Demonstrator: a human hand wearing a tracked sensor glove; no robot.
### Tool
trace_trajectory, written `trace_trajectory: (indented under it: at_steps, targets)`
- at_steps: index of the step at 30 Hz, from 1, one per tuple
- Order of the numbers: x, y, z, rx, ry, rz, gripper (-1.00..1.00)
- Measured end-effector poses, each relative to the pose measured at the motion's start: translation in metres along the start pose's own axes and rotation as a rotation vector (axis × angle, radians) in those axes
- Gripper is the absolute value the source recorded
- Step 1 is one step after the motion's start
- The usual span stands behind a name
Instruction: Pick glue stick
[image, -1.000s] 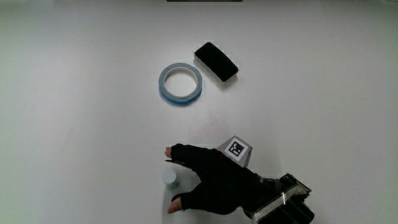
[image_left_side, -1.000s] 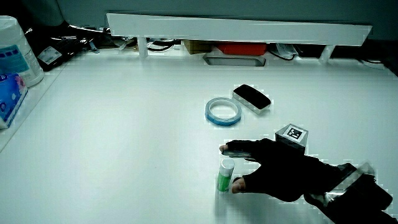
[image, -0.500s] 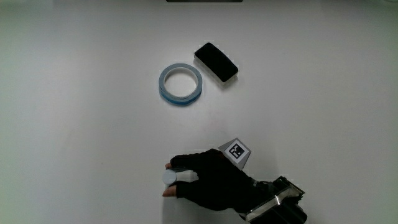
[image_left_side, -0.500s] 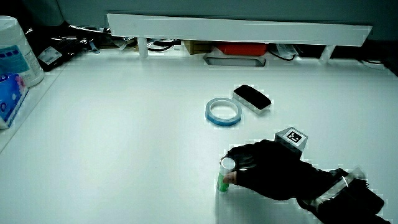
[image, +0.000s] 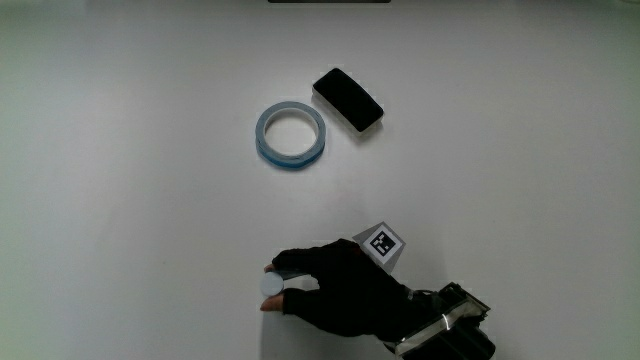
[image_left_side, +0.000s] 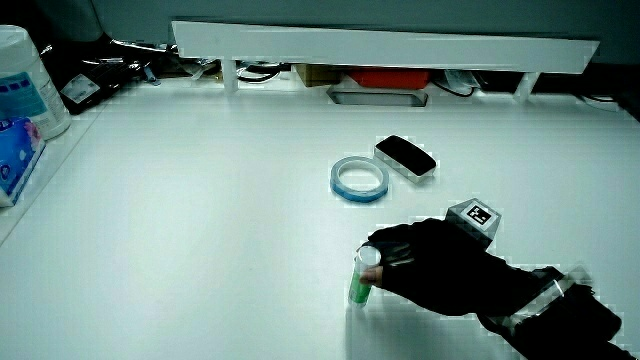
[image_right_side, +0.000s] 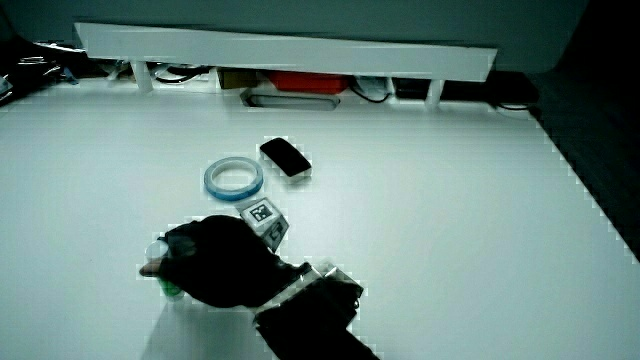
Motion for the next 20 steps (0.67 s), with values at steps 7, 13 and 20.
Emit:
trace_trajectory:
  at_steps: [7, 13, 20]
  targets:
    - [0.000, -0.001, -0.002, 0.007, -0.005, 0.018, 1.00]
    - [-0.010, -0.002, 0.003, 0.017, 0.053, 0.059, 1.00]
    - [-0.041, -0.010, 0.030, 0.068, 0.106, 0.058, 1.00]
